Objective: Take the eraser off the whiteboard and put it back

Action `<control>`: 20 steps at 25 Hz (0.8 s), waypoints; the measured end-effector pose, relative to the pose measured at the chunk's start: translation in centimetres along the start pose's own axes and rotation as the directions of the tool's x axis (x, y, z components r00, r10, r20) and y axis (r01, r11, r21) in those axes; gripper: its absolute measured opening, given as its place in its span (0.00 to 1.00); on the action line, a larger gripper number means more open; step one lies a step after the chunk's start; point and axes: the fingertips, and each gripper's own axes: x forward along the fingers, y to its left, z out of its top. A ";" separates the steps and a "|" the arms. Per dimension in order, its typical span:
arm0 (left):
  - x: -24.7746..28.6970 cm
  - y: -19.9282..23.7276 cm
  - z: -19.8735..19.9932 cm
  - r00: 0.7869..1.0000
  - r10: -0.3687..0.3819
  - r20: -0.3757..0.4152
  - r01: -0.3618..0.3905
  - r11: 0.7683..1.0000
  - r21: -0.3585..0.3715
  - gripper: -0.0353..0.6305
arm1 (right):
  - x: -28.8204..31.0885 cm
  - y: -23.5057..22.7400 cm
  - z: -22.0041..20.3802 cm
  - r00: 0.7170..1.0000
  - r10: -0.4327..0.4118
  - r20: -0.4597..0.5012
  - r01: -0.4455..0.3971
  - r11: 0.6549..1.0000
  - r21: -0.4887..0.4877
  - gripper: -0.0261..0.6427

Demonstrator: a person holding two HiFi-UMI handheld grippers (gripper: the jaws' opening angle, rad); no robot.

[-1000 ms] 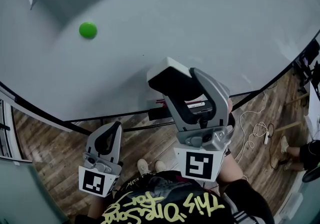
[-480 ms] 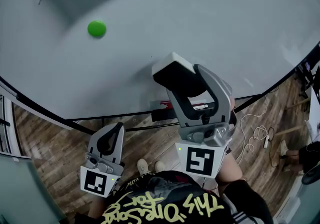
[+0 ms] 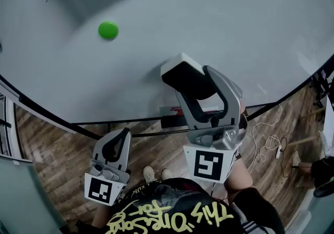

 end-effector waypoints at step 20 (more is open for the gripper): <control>-0.2 0.3 -0.1 1.000 0.017 0.000 -0.017 1.000 0.003 0.06 | 1.7 0.4 -0.7 1.000 0.020 -0.010 -0.021 1.000 -0.023 0.43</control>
